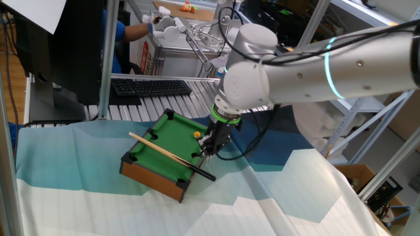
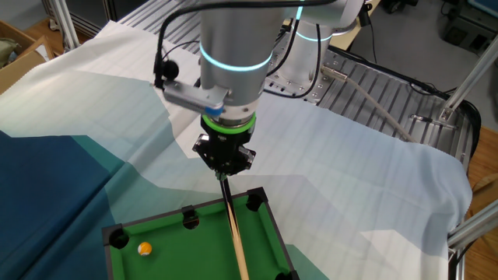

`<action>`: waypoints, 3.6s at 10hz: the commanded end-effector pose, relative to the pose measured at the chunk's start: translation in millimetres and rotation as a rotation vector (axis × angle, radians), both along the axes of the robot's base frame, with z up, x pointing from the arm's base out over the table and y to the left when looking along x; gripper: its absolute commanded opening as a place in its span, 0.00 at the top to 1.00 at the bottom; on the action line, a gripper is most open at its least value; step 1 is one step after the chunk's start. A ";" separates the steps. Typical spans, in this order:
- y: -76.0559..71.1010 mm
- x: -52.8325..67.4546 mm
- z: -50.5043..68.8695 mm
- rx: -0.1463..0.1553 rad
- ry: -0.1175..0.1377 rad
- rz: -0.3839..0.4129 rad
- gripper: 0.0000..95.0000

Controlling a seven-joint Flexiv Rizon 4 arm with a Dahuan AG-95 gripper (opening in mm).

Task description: Hit the pool ball

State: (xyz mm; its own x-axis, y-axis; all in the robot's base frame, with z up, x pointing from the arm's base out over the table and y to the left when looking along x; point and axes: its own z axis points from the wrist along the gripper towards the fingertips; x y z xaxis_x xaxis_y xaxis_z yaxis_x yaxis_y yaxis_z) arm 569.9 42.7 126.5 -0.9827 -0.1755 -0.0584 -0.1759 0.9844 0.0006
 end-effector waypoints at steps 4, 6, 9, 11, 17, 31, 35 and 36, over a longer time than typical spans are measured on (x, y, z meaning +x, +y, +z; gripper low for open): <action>2.7 -0.2 -5.5 0.006 -0.004 -0.029 0.80; 3.3 -1.0 -6.9 0.008 -0.004 -0.038 0.60; 4.6 -0.7 -10.4 0.007 -0.006 -0.034 0.60; 5.0 -0.5 -11.9 0.006 -0.004 -0.024 0.60; 7.1 -1.2 -14.7 -0.017 0.015 0.066 0.60; 9.2 1.6 -30.5 -0.017 0.011 0.044 0.40; 9.9 2.3 -39.8 -0.018 0.012 0.049 0.40; 10.0 2.4 -41.2 -0.019 0.014 0.050 0.40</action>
State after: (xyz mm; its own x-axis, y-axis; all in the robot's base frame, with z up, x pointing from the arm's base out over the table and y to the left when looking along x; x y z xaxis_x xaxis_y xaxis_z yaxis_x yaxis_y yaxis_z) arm 571.9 52.5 84.6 -0.9734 -0.2254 -0.0412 -0.2249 0.9742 -0.0164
